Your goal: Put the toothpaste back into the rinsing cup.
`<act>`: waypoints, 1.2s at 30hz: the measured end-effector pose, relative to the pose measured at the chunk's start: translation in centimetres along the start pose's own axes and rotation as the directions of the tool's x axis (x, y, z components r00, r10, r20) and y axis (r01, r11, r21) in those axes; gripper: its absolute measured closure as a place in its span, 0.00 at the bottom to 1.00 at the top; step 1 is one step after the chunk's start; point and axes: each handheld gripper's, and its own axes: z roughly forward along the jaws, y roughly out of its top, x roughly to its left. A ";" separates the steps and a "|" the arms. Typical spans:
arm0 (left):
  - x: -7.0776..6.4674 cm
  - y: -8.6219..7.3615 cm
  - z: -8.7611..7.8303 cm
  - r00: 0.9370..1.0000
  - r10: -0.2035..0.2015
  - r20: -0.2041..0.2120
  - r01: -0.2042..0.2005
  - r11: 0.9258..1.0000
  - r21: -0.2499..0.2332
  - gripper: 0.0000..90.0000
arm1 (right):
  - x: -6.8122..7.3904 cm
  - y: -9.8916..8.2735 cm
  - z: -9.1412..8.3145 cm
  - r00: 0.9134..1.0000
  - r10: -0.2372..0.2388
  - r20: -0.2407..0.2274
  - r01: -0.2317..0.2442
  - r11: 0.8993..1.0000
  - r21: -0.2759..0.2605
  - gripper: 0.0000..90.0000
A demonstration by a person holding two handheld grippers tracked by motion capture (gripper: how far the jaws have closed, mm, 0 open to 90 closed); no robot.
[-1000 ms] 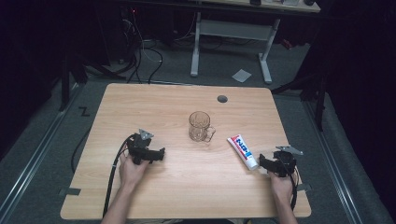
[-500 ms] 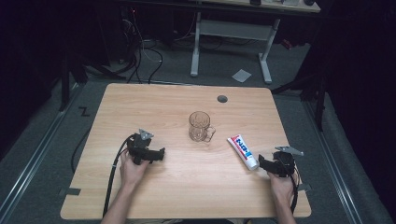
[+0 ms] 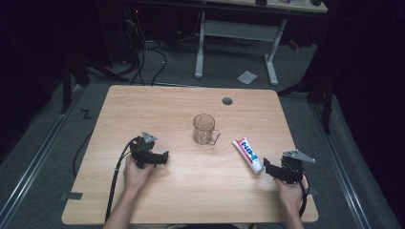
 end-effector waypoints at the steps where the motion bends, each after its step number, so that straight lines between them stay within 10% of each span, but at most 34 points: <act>1: 0.0 0.0 0.0 1.000 0.000 0.000 0.000 1.000 0.000 0.02 | 0.1 0.1 -0.1 1.000 -0.002 -0.009 0.002 1.000 0.000 0.23; 36: 0.0 0.0 0.0 1.000 0.001 0.000 -0.001 1.000 0.000 0.02 | 4.4 3.5 0.1 0.960 -0.094 -0.263 0.075 0.994 -0.082 0.36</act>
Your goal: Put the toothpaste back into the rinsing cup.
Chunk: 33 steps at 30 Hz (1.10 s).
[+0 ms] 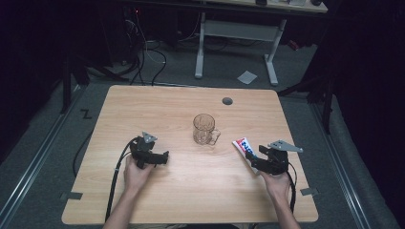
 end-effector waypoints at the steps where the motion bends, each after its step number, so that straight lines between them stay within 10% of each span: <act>1: 0.0 0.0 0.0 1.000 0.000 0.000 0.000 1.000 0.000 0.02 | -0.1 0.2 0.2 1.000 0.001 0.002 -0.001 1.000 0.001 0.35; 8: 0.0 0.0 0.0 1.000 0.001 0.001 -0.001 1.000 0.000 0.02 | -0.7 0.8 1.6 0.997 0.048 -0.059 -0.044 0.997 0.058 0.38; 17: 0.0 0.0 0.0 1.000 0.001 0.001 -0.001 1.000 0.000 0.02 | 0.0 2.3 3.5 0.999 -0.040 0.012 0.037 0.986 0.161 0.34; 33: 0.0 0.0 0.0 1.000 0.001 0.001 -0.001 1.000 0.000 0.02 | 0.1 4.2 7.4 0.991 -0.120 0.058 0.092 0.927 0.363 0.30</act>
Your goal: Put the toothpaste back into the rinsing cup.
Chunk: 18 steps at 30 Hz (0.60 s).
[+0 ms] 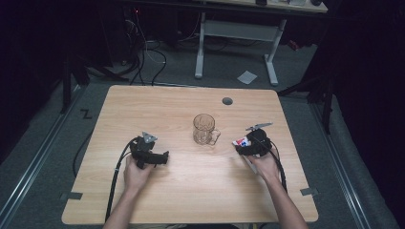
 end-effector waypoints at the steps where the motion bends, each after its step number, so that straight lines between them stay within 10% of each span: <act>1: 0.0 0.0 0.0 1.000 0.000 0.000 0.000 1.000 0.000 0.02 | 0.0 0.0 0.3 1.000 -0.003 0.002 0.003 1.000 0.017 0.31; 18: 0.0 0.0 0.0 1.000 0.000 0.000 0.000 1.000 0.000 0.02 | -0.2 1.1 2.6 0.999 -0.009 0.048 0.003 0.992 0.128 0.37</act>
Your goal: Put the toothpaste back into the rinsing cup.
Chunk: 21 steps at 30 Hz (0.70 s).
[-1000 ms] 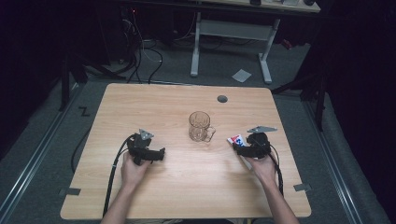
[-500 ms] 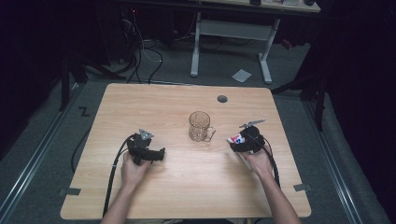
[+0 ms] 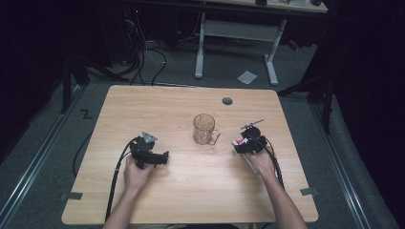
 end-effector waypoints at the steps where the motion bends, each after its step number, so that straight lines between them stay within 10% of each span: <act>1: 0.0 0.0 0.0 1.000 0.000 0.000 0.000 1.000 0.000 0.02 | 0.0 0.0 0.1 1.000 0.004 -0.001 -0.004 1.000 0.005 0.37; 15: 0.0 0.0 0.0 1.000 0.000 0.001 0.000 1.000 0.001 0.02 | -0.6 0.2 0.4 1.000 0.020 -0.024 -0.019 0.997 0.070 0.46; 21: 0.0 0.0 0.0 1.000 0.000 0.001 0.000 1.000 0.001 0.02 | 0.0 0.5 0.1 0.999 -0.048 -0.003 0.049 0.994 0.095 0.55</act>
